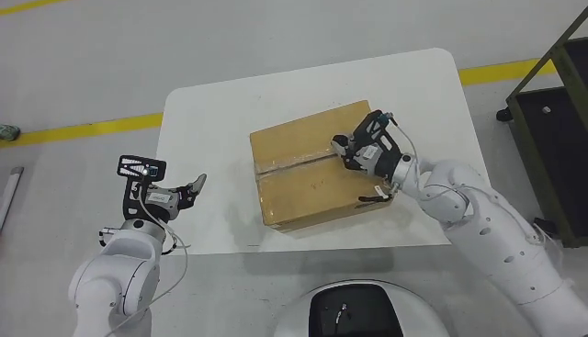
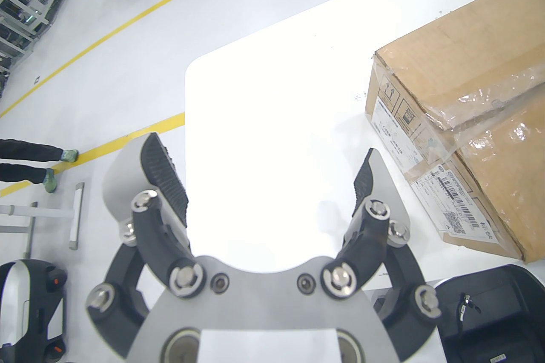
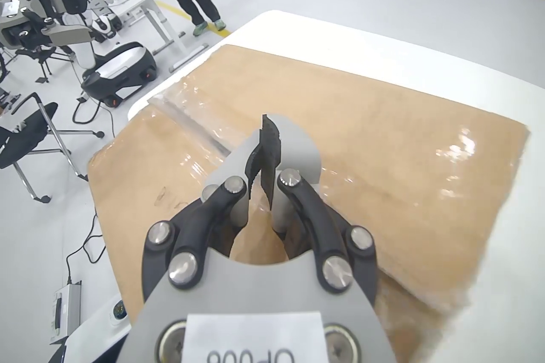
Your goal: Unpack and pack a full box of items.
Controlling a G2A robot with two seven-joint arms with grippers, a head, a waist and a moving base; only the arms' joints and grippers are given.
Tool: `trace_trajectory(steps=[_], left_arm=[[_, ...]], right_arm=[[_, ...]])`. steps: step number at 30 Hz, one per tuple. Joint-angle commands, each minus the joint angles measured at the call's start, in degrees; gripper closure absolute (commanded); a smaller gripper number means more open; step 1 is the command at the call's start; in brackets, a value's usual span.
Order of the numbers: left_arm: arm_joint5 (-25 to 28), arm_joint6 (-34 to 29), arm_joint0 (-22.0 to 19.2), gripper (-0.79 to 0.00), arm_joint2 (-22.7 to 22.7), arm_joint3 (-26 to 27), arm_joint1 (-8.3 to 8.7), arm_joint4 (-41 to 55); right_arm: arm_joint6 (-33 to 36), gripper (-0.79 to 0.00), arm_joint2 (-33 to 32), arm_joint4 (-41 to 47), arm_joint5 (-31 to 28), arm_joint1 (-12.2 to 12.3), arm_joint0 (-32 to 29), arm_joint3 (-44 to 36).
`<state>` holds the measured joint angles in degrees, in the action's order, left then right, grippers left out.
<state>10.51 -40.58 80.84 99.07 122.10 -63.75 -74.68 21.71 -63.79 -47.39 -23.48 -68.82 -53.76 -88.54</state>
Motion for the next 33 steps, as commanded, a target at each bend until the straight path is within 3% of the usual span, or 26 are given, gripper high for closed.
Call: trace_trajectory(steps=[1, 15, 22, 27, 33], left_arm=[[0.0, 0.0, 0.0, -0.785, 0.0, 0.0, 0.00, 0.0], [0.0, 0.0, 0.0, -0.785, 0.0, 0.0, 0.00, 0.0], [0.0, 0.0, 0.0, -0.785, 0.0, 0.0, 0.00, 0.0], [0.0, 0.0, 0.0, -0.785, 0.0, 0.0, 0.00, 0.0], [0.0, 0.0, 0.0, -0.785, 0.0, 0.0, 0.00, 0.0]], right_arm=[[1.0, 0.000, -1.4, 0.2, -0.3, 0.3, -0.8, -0.9], [5.5, 0.000, -11.2, 1.0, -1.1, 2.4, -6.1, -5.2], [4.4, 0.000, -12.5, 1.1, -0.8, 2.7, -6.4, -5.4], [2.5, 0.000, -13.8, 1.8, -0.6, 2.9, -7.3, -10.2], [2.3, 0.000, -10.7, 0.7, -3.0, 2.6, -6.7, -11.2]])
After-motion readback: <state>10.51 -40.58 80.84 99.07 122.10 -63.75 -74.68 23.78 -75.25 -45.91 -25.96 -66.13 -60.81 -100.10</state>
